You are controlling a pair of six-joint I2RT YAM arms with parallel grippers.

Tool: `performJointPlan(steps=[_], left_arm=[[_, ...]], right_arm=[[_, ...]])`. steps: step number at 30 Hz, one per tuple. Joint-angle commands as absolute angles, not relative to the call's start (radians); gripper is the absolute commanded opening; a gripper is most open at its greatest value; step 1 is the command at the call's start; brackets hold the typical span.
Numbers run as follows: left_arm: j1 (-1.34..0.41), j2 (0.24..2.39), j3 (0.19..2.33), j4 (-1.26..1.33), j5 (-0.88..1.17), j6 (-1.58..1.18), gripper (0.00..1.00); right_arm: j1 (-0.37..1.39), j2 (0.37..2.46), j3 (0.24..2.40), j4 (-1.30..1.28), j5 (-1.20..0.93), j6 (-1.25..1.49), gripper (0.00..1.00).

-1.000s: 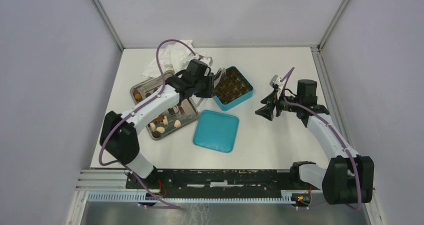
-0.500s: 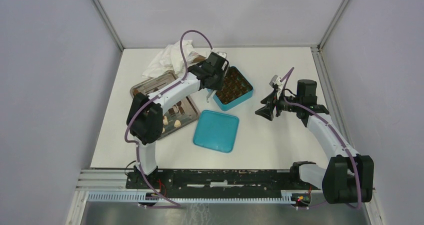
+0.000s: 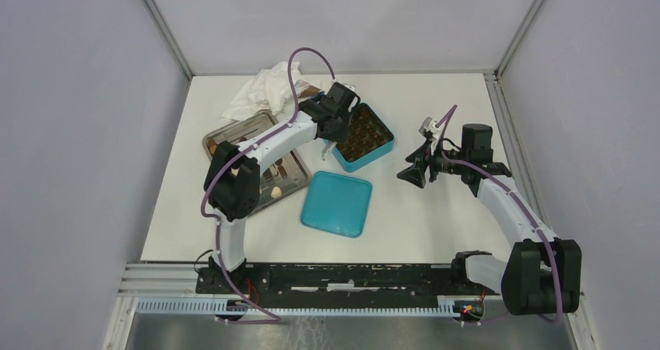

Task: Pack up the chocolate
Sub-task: Place the fake chocolate in the packing box.

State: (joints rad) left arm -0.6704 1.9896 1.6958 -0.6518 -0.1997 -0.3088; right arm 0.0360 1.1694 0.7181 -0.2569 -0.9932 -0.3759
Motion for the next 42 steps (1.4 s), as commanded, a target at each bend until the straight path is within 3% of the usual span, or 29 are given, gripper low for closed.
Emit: performJointPlan(steps=[1, 15, 23, 33, 42], left_arm=[[-0.677, 1.991, 1.745, -0.649, -0.235, -0.273, 0.35], [-0.682, 1.978, 1.762, -0.669, -0.238, -0.283, 0.44], [-0.692, 1.909, 1.734, -0.662, -0.228, -0.297, 0.38], [-0.692, 1.540, 1.392, -0.544, -0.163, -0.364, 0.38], [-0.631, 1.237, 1.088, -0.625, -0.230, -0.393, 0.40]], right_arm=[[0.031, 1.175, 0.747, -0.246, -1.003, -0.397, 0.70], [0.029, 1.178, 0.749, -0.252, -1.005, -0.402, 0.70], [0.026, 1.177, 0.749, -0.255, -1.006, -0.405, 0.70], [0.023, 1.175, 0.747, -0.259, -0.995, -0.415, 0.70], [0.023, 1.176, 0.747, -0.263, -0.955, -0.432, 0.70]])
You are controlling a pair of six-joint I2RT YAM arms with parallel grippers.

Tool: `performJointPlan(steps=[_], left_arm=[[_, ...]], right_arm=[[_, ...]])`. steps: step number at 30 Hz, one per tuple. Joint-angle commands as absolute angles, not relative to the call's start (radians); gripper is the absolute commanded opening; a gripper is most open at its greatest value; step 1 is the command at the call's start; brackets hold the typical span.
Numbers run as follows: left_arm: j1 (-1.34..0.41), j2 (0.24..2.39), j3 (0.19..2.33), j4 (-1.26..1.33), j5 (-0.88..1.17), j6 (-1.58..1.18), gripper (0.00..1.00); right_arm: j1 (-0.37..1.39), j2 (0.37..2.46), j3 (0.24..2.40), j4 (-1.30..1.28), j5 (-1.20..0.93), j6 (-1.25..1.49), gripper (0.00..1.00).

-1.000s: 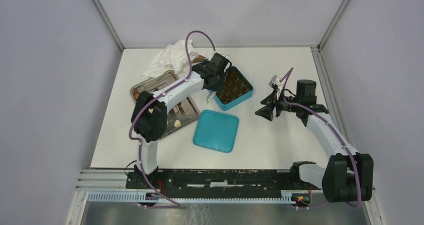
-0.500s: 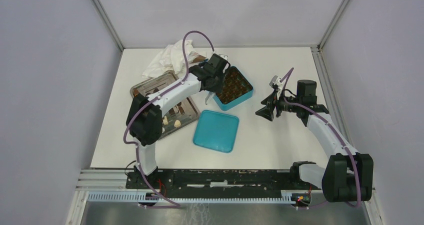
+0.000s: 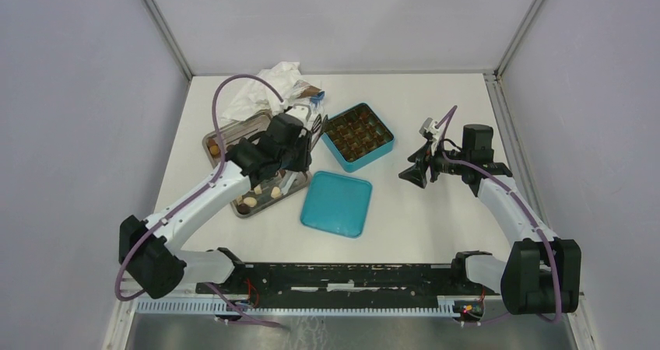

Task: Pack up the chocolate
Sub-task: Place the fake chocolate in the packing box, then pick up the fake chocolate from the plate.

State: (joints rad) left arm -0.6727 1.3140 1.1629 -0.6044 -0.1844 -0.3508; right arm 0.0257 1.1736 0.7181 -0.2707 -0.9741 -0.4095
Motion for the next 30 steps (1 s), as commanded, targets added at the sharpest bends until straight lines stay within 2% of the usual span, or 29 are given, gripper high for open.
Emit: performJointPlan(steps=[1, 10, 30], left_arm=[[-0.610, 1.220, 1.071, -0.640, -0.228, -0.384, 0.40], [-0.374, 1.208, 1.049, -0.734, -0.174, -0.256, 0.40], [-0.321, 1.350, 1.045, -0.708, -0.219, -0.212, 0.43]], right_arm=[[0.023, 1.179, 0.747, -0.266, -0.952, -0.434, 0.70], [0.022, 1.193, 0.745, -0.267, -0.940, -0.439, 0.70], [0.021, 1.209, 0.746, -0.270, -0.948, -0.440, 0.70]])
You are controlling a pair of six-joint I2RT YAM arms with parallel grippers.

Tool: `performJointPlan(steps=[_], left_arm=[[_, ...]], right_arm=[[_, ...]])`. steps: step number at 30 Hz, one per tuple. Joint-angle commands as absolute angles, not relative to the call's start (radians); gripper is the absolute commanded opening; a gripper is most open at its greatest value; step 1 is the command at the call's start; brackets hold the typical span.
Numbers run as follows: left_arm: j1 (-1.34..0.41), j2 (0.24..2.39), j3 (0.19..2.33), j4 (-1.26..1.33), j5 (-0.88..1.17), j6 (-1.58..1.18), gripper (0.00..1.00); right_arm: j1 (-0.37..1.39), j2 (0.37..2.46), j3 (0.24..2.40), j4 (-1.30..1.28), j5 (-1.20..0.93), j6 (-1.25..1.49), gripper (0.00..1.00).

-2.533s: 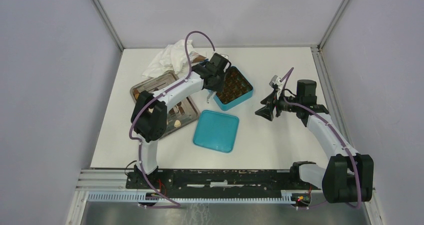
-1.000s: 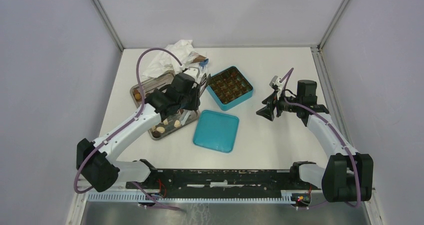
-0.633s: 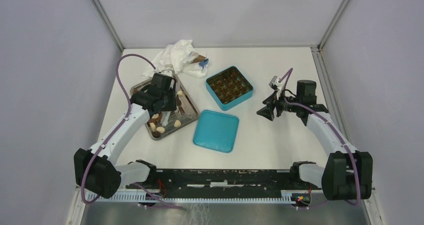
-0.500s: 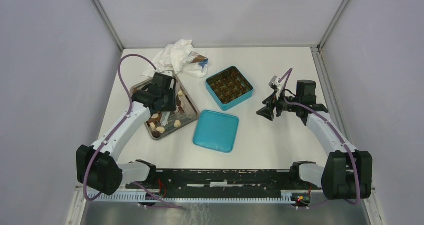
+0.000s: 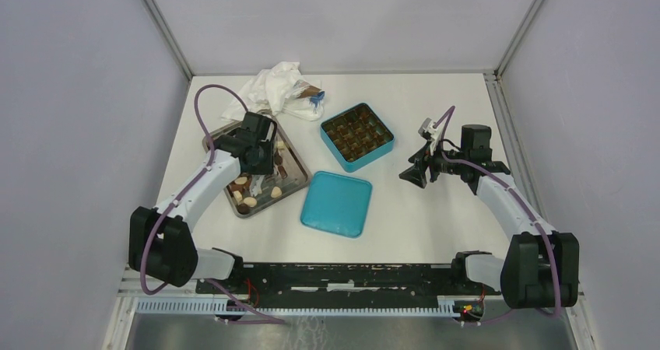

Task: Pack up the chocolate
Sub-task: Pick up the fake chocolate from the plate.

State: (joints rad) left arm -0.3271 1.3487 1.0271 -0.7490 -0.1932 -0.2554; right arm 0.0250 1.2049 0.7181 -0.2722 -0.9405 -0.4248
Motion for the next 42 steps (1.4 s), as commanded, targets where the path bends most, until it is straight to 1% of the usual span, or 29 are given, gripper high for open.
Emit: performJointPlan(steps=[1, 9, 22, 42], left_arm=[[-0.321, 1.352, 1.045, -0.707, -0.218, -0.210, 0.43], [-0.305, 1.366, 1.040, -0.697, -0.199, -0.207, 0.46], [-0.296, 1.390, 1.030, -0.690, -0.159, -0.204, 0.46], [-0.273, 1.433, 1.043, -0.688, -0.158, -0.200, 0.46]], right_arm=[[0.021, 1.211, 0.746, -0.269, -0.948, -0.440, 0.70], [0.021, 1.213, 0.745, -0.269, -0.948, -0.440, 0.70], [0.021, 1.214, 0.745, -0.271, -0.954, -0.439, 0.70], [0.021, 1.213, 0.745, -0.270, -0.962, -0.439, 0.70]])
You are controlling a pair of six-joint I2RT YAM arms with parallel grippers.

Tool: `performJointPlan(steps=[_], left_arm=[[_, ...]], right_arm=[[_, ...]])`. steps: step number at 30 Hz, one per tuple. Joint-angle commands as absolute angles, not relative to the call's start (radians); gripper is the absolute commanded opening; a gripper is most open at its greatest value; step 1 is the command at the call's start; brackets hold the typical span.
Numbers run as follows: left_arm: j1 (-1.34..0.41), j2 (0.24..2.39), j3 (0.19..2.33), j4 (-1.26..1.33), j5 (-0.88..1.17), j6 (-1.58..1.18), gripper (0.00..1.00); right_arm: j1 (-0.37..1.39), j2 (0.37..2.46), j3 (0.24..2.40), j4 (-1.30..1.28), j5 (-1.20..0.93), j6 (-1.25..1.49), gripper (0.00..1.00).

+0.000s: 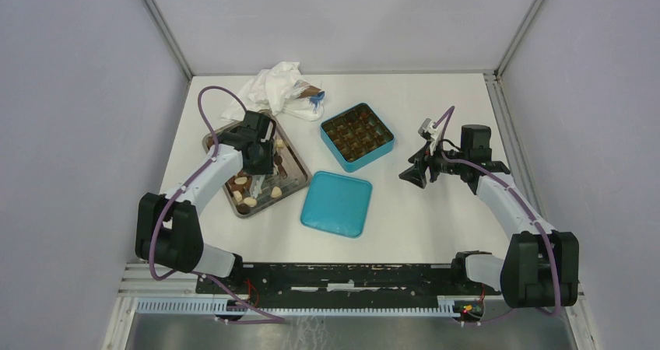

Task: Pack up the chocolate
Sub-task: Pick up the fake chocolate from the plate.

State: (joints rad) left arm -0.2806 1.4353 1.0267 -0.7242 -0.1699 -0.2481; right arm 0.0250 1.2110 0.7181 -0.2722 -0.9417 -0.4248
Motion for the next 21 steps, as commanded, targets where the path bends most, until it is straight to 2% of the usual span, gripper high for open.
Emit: performJointPlan(steps=[1, 21], left_arm=[[-0.273, 1.430, 1.043, -0.690, -0.159, -0.201, 0.46], [-0.268, 1.400, 1.038, -0.706, -0.172, -0.207, 0.48]], right_arm=[[0.021, 1.213, 0.745, -0.270, -0.961, -0.439, 0.70], [0.021, 1.222, 0.749, -0.276, -0.971, -0.440, 0.70]])
